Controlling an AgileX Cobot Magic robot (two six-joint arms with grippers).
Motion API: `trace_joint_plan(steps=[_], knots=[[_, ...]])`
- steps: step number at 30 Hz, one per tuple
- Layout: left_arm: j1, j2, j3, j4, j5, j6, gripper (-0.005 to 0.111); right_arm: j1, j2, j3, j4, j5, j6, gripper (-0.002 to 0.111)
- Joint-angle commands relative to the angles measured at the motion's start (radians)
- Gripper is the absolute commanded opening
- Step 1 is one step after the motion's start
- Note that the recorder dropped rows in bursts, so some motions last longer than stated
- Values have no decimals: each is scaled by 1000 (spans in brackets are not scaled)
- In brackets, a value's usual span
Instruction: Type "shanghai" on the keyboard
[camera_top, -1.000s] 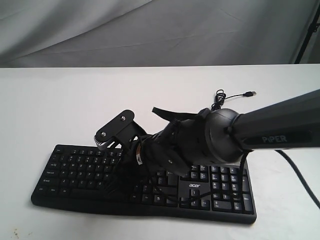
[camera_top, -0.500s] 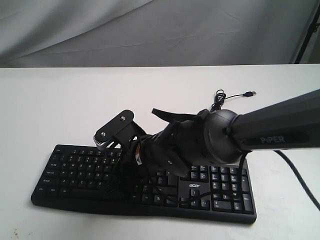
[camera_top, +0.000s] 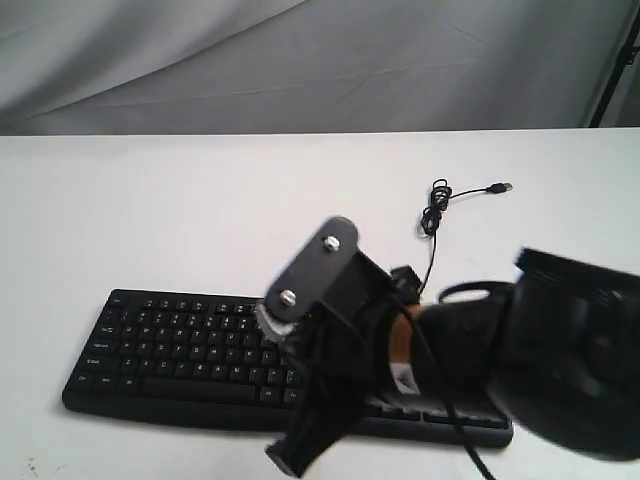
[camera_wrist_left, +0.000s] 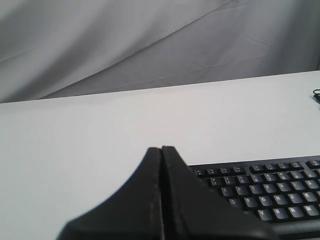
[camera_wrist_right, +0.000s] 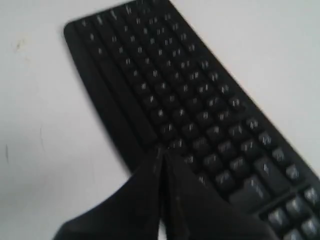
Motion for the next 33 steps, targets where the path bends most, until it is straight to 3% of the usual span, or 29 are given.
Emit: trace_joint_plan(steps=[1,5,17,24,33], knots=[[-4,-3,4,1,-5,-3,0,-14,-90,159,3,-43,31,0],[-4,-3,4,1,-5,-3,0,-14,-218,244,40,-171,31,0],[-4,-3,4,1,-5,-3,0,-18,-653,419,40,-161,31,0],[-4,-3,4,1,-5,-3,0,-251,-922,563,40,-149,31,0],[-4,-3,4,1,-5,-3,0,-470,-1273,652,48,-143,33,0]])
